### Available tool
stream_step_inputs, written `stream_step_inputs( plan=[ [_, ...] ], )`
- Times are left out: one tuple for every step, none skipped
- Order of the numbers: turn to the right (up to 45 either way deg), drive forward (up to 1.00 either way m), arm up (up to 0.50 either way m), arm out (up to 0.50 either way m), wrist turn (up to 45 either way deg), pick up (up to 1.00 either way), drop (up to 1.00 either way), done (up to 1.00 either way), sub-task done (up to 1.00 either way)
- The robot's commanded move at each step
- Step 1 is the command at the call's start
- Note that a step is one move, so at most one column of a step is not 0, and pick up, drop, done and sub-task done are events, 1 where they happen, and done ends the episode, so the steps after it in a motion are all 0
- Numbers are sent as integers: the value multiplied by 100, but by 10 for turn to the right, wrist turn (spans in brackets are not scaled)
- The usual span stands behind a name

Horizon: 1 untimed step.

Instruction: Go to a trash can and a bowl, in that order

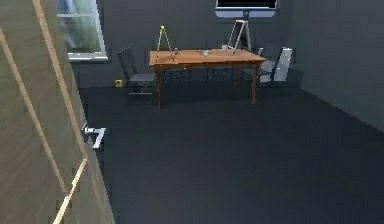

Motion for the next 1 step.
stream_step_inputs(
  plan=[
    [0, 30, 0, 0, 0, 0, 0, 0, 0]
  ],
)
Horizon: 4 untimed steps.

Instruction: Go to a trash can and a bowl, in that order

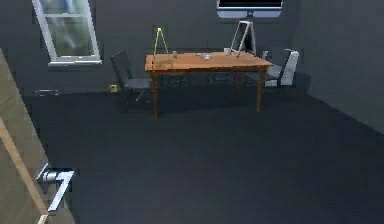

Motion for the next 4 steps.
stream_step_inputs(
  plan=[
    [60, 0, 0, 0, 0, 0, 0, 0, 0],
    [0, 30, 0, 0, 0, 0, 0, 0, 0],
    [-60, 0, 0, 0, 0, 0, 0, 0, 0],
    [0, 100, 0, 0, 0, 0, 0, 0, 0]
  ],
)
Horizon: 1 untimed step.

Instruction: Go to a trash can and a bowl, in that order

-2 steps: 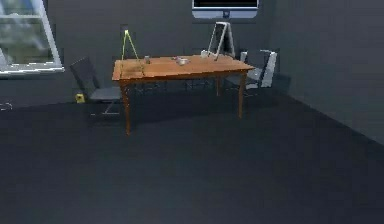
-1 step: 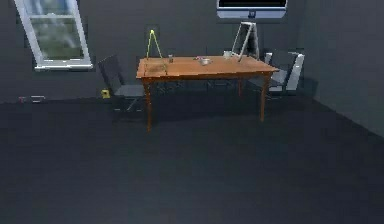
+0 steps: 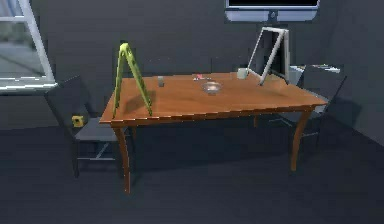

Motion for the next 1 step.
stream_step_inputs(
  plan=[
    [-30, 0, 0, 0, 0, 0, 0, 0, 0]
  ],
)
